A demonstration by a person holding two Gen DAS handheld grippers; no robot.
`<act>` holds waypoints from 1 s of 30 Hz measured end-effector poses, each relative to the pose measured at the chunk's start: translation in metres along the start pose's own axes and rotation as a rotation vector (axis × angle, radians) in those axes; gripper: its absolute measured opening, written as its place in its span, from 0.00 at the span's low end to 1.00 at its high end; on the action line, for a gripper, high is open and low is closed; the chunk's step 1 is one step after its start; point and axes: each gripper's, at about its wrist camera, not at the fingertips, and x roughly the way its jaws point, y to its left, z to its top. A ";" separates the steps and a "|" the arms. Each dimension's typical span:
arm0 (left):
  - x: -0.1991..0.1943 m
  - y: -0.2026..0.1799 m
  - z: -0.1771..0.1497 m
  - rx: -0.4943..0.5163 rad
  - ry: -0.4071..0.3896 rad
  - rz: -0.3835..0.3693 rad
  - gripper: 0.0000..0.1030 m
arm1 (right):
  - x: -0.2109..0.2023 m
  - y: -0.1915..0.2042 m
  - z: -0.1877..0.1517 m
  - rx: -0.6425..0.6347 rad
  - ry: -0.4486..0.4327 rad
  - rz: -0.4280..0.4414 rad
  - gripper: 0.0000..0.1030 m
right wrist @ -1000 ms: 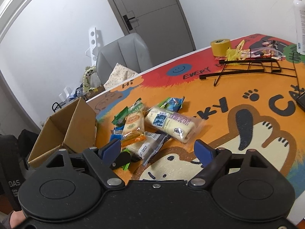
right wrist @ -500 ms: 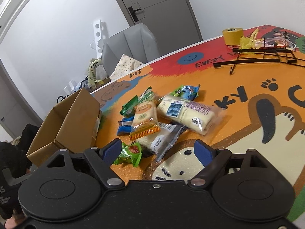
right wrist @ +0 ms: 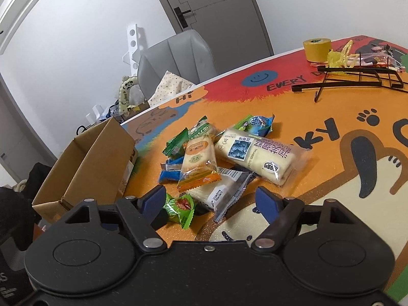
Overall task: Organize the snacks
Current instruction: 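Grasp the green packet with the left tool while the right tool reaches toward the cream bread packet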
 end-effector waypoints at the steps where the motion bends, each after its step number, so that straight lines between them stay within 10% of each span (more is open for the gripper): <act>1: 0.004 0.000 0.000 -0.005 0.007 -0.009 0.68 | 0.001 0.000 0.000 0.001 0.001 0.000 0.74; 7: 0.023 0.001 0.001 -0.004 0.043 -0.026 0.67 | 0.007 0.002 0.003 -0.009 0.005 -0.004 0.74; 11: 0.032 0.004 -0.001 -0.015 0.066 -0.055 0.37 | 0.014 0.005 0.004 -0.016 0.010 -0.014 0.74; 23: 0.016 0.027 0.013 -0.054 0.018 -0.064 0.32 | 0.035 0.022 0.011 -0.088 -0.003 -0.056 0.73; 30: 0.014 0.030 0.018 -0.053 0.015 -0.054 0.32 | 0.050 0.023 0.014 -0.099 0.036 -0.050 0.40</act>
